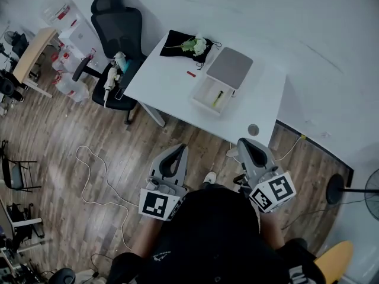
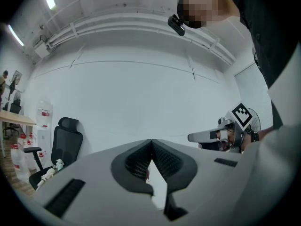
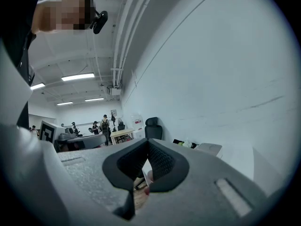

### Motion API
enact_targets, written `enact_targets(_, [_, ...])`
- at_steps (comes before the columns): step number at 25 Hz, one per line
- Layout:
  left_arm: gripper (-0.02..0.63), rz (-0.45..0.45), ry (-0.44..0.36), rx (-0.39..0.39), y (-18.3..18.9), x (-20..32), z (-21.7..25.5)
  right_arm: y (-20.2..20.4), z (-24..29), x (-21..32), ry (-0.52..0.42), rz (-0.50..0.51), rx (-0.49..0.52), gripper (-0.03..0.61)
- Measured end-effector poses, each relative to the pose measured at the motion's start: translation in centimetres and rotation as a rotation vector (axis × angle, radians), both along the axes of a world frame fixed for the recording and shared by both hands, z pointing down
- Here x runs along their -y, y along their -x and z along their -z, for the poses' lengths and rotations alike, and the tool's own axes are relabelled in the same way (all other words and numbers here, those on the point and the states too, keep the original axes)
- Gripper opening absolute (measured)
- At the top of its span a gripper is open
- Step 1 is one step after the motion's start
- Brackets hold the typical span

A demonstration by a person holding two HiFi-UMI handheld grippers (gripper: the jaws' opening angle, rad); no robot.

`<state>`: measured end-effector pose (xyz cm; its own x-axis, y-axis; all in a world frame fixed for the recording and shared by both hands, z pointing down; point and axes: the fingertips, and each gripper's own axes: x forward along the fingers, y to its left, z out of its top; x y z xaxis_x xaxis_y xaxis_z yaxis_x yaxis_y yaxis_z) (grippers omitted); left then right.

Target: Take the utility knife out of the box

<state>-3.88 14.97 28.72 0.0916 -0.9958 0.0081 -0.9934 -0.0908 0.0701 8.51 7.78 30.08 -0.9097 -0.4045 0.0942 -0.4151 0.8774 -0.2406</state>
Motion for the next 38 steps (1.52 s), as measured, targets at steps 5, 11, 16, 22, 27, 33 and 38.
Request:
enact_targets(5, [0.005, -0.017, 0.017, 0.007, -1.3, 2.5, -0.6, -1.6, -0.6, 2.4, 0.019, -0.026, 0.001, 0.005])
enact_targets(11, [0.005, -0.040, 0.050, 0.000, -1.2, 4.7, -1.8, -2.3, -1.6, 3.7, 0.041, -0.055, -0.012, 0.005])
enact_targets(16, [0.005, -0.089, 0.081, -0.009, -1.8, 7.3, -3.2, -3.7, -2.0, 5.1, 0.052, -0.120, -0.022, 0.005])
enact_targets(22, [0.005, -0.184, 0.087, -0.008, -2.1, 11.5, -3.8, -4.5, -2.3, 7.8, 0.059, -0.221, -0.033, 0.005])
enact_targets(27, [0.005, -0.248, 0.085, -0.015, -0.8, 16.3, -3.8, -3.4, -2.3, 11.0, 0.062, -0.275, -0.049, 0.005])
enact_targets(33, [0.005, -0.341, 0.111, -0.018, 1.1, 21.7, -4.6, -1.3, -1.7, 14.6, 0.053, -0.358, -0.066, 0.005])
enact_targets(38, [0.005, -0.426, 0.144, -0.027, 2.5, 25.8, -5.7, 0.7, -1.5, 17.4, 0.061, -0.428, -0.074, 0.005])
